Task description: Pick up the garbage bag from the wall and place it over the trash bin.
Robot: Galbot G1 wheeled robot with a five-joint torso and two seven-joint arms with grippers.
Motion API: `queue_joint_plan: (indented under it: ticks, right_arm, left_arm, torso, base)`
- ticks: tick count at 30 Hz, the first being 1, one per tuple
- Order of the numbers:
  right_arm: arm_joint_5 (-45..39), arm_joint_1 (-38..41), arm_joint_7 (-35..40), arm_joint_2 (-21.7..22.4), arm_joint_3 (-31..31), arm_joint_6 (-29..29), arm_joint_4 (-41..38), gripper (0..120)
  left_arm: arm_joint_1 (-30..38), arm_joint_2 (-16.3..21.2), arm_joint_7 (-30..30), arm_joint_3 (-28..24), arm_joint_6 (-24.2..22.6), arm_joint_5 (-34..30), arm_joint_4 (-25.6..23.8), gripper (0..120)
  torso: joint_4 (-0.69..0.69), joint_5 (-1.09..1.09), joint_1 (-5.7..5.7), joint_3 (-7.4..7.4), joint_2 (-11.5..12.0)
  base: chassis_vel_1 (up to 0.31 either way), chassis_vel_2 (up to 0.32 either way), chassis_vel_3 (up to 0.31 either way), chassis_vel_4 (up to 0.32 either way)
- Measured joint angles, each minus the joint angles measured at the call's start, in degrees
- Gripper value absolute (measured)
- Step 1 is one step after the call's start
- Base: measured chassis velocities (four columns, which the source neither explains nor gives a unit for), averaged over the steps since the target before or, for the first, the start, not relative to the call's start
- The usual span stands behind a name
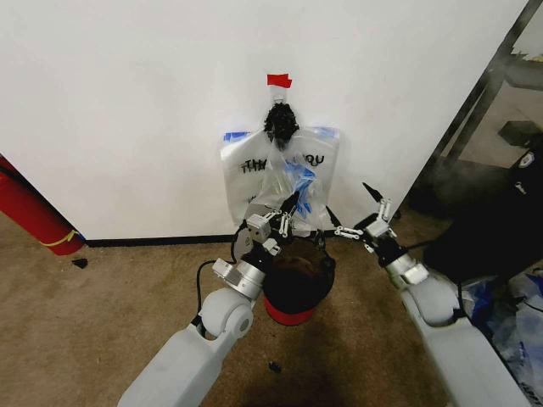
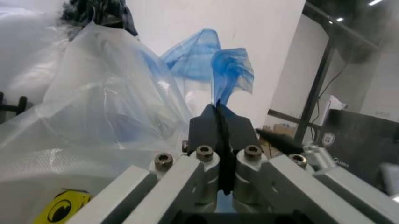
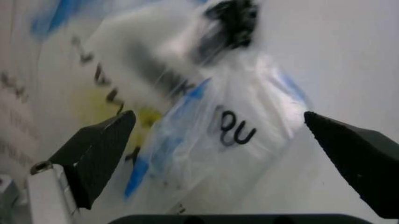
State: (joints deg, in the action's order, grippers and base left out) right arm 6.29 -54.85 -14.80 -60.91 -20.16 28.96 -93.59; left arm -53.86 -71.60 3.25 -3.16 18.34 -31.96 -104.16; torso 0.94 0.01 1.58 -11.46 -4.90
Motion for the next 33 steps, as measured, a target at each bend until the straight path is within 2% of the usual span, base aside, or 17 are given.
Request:
queue_joint_plan:
  ticks: [7, 10, 15, 19, 26, 33]
  right_arm:
    - [16.88, 8.76, -1.62, 0.31, 1.92, 3.65, 7.19, 100]
    - [25.58, 12.68, -2.02, -1.94, 1.89, 5.91, 10.05, 100]
    - [32.26, 15.4, -2.84, -5.15, 2.42, 7.56, 12.63, 100]
    - [32.34, 15.71, -4.0, -6.62, 3.77, 7.5, 12.97, 100]
    - [27.45, 14.5, -5.55, -6.94, 5.62, 5.69, 11.86, 100]
    - [31.89, 14.32, -5.69, -7.65, 4.02, 5.57, 13.56, 100]
  left_arm:
    - [0.42, -0.23, -0.06, 0.07, 0.01, 0.0, 0.35, 0]
    - [0.41, -0.35, -0.08, 0.23, 0.04, 0.0, 0.44, 0]
    - [0.31, -0.32, -0.14, 0.57, 0.11, -0.03, 0.47, 0]
    - [0.03, -0.07, -0.16, 0.87, 0.12, -0.04, 0.42, 0]
    - [-0.59, 0.31, -0.17, 1.41, 0.2, 0.09, 0.06, 0]
    - [-1.11, 0.05, -0.17, 1.39, 0.23, 0.7, -0.2, 0]
  torso:
    - [0.01, -0.02, 0.0, 0.0, 0.0]
    - [0.0, -0.02, 0.0, 0.0, 0.0]
    - [0.0, -0.01, 0.0, 0.0, 0.0]
    - [-0.01, -0.02, 0.0, 0.0, 0.0]
    - [0.01, -0.02, 0.0, 0.01, 0.0]
    - [0.01, 0.0, -0.01, 0.0, 0.0]
  base:
    - [0.0, 0.0, 0.0, 0.0]
    - [0.0, 0.0, 0.0, 0.0]
    - [0.0, 0.0, 0.0, 0.0]
    - [0.0, 0.0, 0.0, 0.0]
    - [0.0, 0.0, 0.0, 0.0]
    - [0.0, 0.0, 0.0, 0.0]
